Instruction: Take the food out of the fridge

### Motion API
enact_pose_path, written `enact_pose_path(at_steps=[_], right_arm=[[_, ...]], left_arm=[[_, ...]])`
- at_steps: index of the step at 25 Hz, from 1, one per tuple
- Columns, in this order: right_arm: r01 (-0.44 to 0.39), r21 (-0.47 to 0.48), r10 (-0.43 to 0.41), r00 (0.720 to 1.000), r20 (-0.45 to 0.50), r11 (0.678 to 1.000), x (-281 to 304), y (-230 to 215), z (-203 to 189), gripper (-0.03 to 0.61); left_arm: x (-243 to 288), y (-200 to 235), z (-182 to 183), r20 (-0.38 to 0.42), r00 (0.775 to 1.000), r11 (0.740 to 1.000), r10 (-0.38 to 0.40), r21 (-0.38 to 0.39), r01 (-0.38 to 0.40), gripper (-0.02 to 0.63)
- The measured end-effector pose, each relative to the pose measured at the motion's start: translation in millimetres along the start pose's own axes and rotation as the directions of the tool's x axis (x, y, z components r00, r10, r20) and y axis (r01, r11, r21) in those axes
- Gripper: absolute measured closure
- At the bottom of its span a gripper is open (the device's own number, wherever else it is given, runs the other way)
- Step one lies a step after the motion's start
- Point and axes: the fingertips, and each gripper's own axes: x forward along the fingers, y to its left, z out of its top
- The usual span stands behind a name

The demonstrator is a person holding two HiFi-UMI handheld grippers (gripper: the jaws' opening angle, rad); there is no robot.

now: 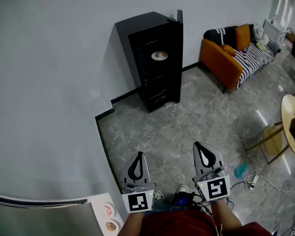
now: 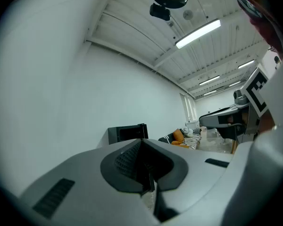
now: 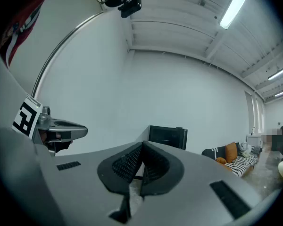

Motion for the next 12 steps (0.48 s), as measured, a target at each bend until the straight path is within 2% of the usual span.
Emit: enact_pose_path(at_steps=[12], right_arm=[[-0.012,0.006,0.012,1.0,0.018,1.0,-5.0,-21.6,-2.3,0.558]], left_arm=[[9.6,-25.7,-1.7,-0.002,1.0,1.0,0.004,0.001,-0.004,0.6]])
